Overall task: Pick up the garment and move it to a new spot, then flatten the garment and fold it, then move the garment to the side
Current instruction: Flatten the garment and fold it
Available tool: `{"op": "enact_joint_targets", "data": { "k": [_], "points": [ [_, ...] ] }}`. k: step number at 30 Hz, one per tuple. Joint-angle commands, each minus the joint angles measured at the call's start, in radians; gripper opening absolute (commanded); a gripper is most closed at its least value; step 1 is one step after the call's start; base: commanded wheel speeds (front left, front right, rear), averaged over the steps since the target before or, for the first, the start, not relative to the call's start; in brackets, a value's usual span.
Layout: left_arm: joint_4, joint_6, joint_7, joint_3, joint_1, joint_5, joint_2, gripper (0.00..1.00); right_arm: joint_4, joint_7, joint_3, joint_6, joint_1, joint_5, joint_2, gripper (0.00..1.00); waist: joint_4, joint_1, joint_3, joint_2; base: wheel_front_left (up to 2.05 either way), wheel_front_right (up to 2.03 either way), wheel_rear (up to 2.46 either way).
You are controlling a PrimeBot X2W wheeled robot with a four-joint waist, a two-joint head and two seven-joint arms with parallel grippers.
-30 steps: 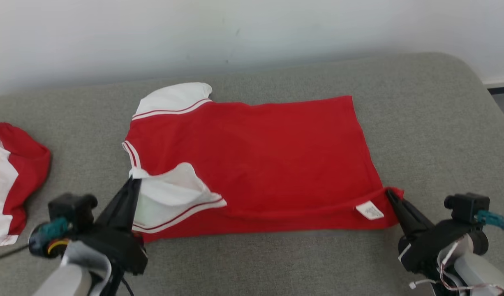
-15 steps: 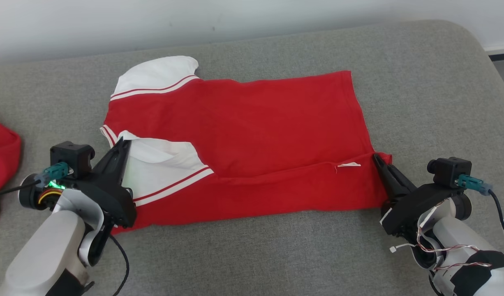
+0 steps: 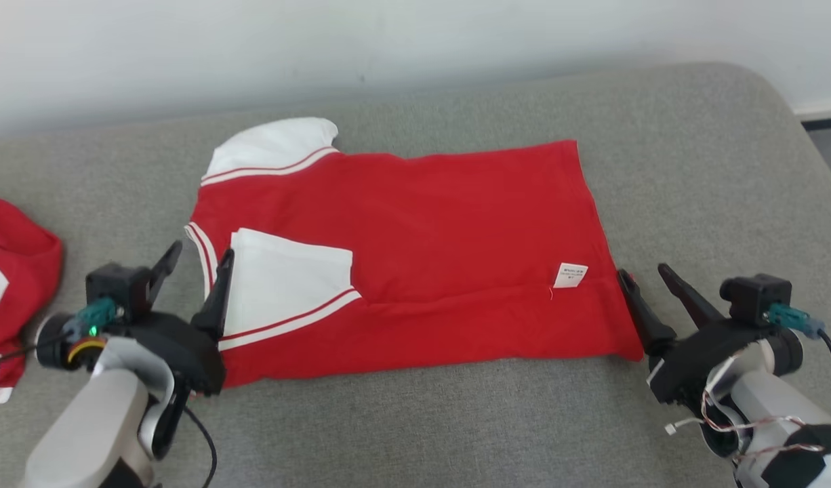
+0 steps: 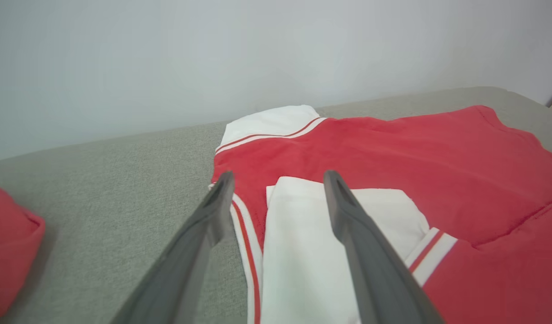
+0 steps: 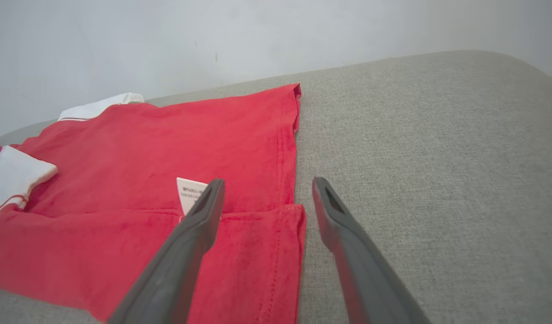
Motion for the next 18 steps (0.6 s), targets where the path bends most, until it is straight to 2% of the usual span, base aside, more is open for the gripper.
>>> {"op": "enact_joint_targets", "data": {
  "k": [1,7,13,18],
  "points": [
    [-0.006,0.005,-0.011,0.006,0.034,-0.004,-0.003,1.0,-0.008,-0.007,-0.004,-0.002,0.027,-0.004,-0.005,1.0,0.014,0.0,-0.035,-0.0001,0.0,0.0,0.0],
    [-0.088,0.046,-0.036,0.049,0.145,-0.028,0.003,1.0,-0.042,-0.008,-0.041,-0.002,0.095,-0.017,-0.029,1.0,0.026,0.0,-0.057,-0.0001,0.0,0.0,0.0],
    [-0.18,0.084,-0.044,0.061,0.276,-0.023,-0.001,1.0,-0.057,-0.009,-0.112,-0.002,0.181,-0.053,-0.015,1.0,0.042,0.0,-0.052,-0.0001,0.0,0.0,0.0],
    [-0.176,0.095,-0.045,0.045,0.329,-0.002,-0.002,1.0,-0.045,-0.009,-0.156,-0.002,0.207,-0.105,0.016,1.0,0.041,0.0,-0.043,-0.0001,0.0,0.0,0.0]
  ]
}}
